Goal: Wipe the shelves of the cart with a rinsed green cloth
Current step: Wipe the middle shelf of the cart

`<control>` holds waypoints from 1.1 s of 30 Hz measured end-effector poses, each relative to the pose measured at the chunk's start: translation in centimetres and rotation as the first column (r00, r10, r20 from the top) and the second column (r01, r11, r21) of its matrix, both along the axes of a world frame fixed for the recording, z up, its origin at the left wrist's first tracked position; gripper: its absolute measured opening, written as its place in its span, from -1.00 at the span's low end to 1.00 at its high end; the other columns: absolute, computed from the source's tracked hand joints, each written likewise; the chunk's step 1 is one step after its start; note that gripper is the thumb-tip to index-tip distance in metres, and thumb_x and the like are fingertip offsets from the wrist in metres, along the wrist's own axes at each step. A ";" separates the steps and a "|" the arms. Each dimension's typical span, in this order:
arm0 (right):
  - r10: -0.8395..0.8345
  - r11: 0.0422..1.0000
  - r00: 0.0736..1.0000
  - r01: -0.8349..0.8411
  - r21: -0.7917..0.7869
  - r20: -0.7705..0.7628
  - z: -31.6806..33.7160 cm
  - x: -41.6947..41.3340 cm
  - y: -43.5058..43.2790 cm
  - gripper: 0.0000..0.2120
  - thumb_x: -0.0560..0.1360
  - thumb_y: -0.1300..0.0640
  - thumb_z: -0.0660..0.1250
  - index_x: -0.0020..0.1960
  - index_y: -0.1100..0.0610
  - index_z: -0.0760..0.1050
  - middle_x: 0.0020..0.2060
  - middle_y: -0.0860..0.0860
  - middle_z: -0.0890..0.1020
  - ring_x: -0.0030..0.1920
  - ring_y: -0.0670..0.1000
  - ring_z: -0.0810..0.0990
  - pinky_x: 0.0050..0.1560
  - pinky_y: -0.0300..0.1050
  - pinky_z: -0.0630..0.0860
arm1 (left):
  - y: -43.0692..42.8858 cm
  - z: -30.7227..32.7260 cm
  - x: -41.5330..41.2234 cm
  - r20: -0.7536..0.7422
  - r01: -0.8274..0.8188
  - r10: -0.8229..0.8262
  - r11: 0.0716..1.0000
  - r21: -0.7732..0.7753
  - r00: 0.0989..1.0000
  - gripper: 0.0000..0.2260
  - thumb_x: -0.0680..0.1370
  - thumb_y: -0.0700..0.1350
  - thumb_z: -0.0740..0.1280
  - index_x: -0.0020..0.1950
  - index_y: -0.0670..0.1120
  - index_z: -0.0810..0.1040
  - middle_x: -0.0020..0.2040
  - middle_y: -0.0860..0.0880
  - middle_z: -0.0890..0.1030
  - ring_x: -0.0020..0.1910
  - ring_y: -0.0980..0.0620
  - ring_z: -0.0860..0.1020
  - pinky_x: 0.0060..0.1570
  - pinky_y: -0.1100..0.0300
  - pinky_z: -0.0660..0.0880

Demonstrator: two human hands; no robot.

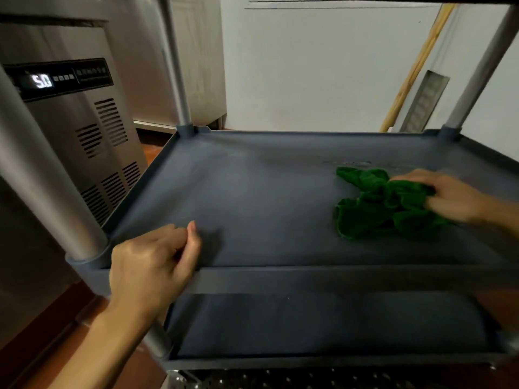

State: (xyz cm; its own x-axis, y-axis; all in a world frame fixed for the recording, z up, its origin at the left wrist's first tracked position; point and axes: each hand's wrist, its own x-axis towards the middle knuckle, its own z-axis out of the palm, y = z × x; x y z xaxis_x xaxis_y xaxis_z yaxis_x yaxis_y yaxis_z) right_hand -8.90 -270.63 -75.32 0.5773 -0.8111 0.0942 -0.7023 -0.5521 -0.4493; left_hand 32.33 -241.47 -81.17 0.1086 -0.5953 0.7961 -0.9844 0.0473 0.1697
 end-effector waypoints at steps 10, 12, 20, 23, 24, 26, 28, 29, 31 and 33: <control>-0.240 0.962 0.967 0.249 0.115 -0.086 1.7 1.3 5.9 -0.13 0.34 -0.58 0.20 0.56 -0.35 0.02 0.62 -0.01 0.07 0.60 0.12 0.07 0.54 0.23 0.13 | -6.7 4.3 -17.3 0.113 0.349 -0.395 0.890 0.293 0.912 -0.58 0.53 0.34 0.21 -0.25 0.01 0.38 -0.31 0.02 0.52 -0.34 -0.10 0.58 -0.44 0.13 0.34; -0.281 0.956 0.939 0.292 0.030 -0.197 0.3 2.2 6.9 0.06 0.18 -0.71 0.15 0.56 -0.37 -0.12 0.63 0.02 -0.10 0.61 0.19 -0.07 0.54 0.30 0.07 | -8.7 4.8 -20.2 0.130 0.374 -0.470 0.817 0.440 0.873 -0.54 0.53 0.41 0.21 -0.16 0.02 0.33 -0.15 -0.03 0.60 -0.18 -0.12 0.61 -0.32 0.07 0.30; -0.296 0.948 0.904 0.238 -0.212 -0.309 -1.3 3.5 6.0 -0.24 0.44 -0.51 0.13 0.55 -0.26 0.09 0.49 0.13 0.15 0.46 0.29 0.20 0.42 0.32 0.21 | -11.3 4.2 -22.5 0.133 0.340 -0.553 0.665 0.664 0.822 -0.57 0.62 0.33 0.16 0.08 0.00 0.56 0.04 -0.10 0.63 0.03 -0.17 0.59 -0.20 0.04 0.21; -0.283 0.952 0.904 0.225 -0.205 -0.320 -1.3 3.1 4.8 -0.30 0.48 -0.45 0.16 0.53 -0.24 0.11 0.39 0.14 0.24 0.37 0.29 0.26 0.36 0.29 0.29 | -11.3 4.4 -22.5 0.090 0.390 -0.589 0.633 0.669 0.803 -0.61 0.62 0.31 0.16 0.02 0.02 0.55 0.00 -0.10 0.64 0.01 -0.18 0.58 -0.22 0.03 0.20; -0.291 0.949 0.904 0.232 -0.213 -0.313 -1.3 3.1 4.1 -0.32 0.50 -0.42 0.17 0.53 -0.22 0.12 0.36 0.15 0.25 0.35 0.29 0.28 0.34 0.28 0.31 | -11.2 4.4 -22.4 0.078 0.402 -0.593 0.631 0.664 0.801 -0.63 0.63 0.30 0.16 0.00 0.03 0.53 -0.01 -0.09 0.64 0.00 -0.18 0.58 -0.23 0.03 0.20; -0.315 0.940 0.900 0.253 -0.229 -0.300 -1.4 3.6 2.6 -0.35 0.52 -0.38 0.18 0.52 -0.18 0.14 0.35 0.18 0.27 0.34 0.31 0.29 0.33 0.27 0.33 | -11.0 4.3 -22.2 0.071 0.426 -0.600 0.640 0.639 0.797 -0.65 0.63 0.29 0.15 -0.01 0.05 0.51 0.00 -0.07 0.64 0.00 -0.17 0.58 -0.24 0.02 0.18; -0.339 0.933 0.891 0.276 -0.233 -0.302 -1.3 4.3 0.5 -0.35 0.54 -0.36 0.18 0.54 -0.16 0.14 0.39 0.21 0.26 0.36 0.34 0.28 0.35 0.27 0.32 | -11.0 4.4 -21.9 0.048 0.463 -0.612 0.646 0.607 0.790 -0.66 0.64 0.27 0.16 0.00 0.03 0.52 -0.01 -0.08 0.64 -0.01 -0.18 0.58 -0.26 0.02 0.15; -0.350 0.930 0.884 0.288 -0.228 -0.309 -1.3 4.8 -0.7 -0.35 0.55 -0.36 0.16 0.55 -0.15 0.12 0.43 0.22 0.24 0.38 0.35 0.26 0.36 0.27 0.29 | -11.1 4.5 -21.8 0.030 0.483 -0.620 0.640 0.597 0.784 -0.67 0.64 0.25 0.18 -0.01 0.02 0.52 -0.01 -0.08 0.64 -0.01 -0.19 0.58 -0.25 0.03 0.16; -0.373 0.924 0.872 0.316 -0.218 -0.318 -1.1 6.0 -3.2 -0.32 0.56 -0.36 0.13 0.58 -0.14 0.06 0.50 0.22 0.18 0.44 0.37 0.21 0.40 0.30 0.24 | -11.4 4.5 -21.6 -0.009 0.512 -0.635 0.613 0.602 0.772 -0.73 0.65 0.20 0.20 -0.06 0.03 0.48 -0.01 -0.10 0.63 -0.02 -0.21 0.57 -0.22 0.03 0.20; -0.390 0.919 0.865 0.346 -0.187 -0.317 -1.0 7.4 -5.2 -0.29 0.56 -0.38 0.12 0.60 -0.16 -0.02 0.55 0.23 0.13 0.50 0.37 0.14 0.45 0.33 0.16 | -11.6 4.7 -21.5 -0.039 0.553 -0.667 0.583 0.595 0.744 -0.77 0.65 0.15 0.21 -0.12 0.06 0.42 -0.05 -0.10 0.62 -0.05 -0.21 0.57 -0.22 0.04 0.23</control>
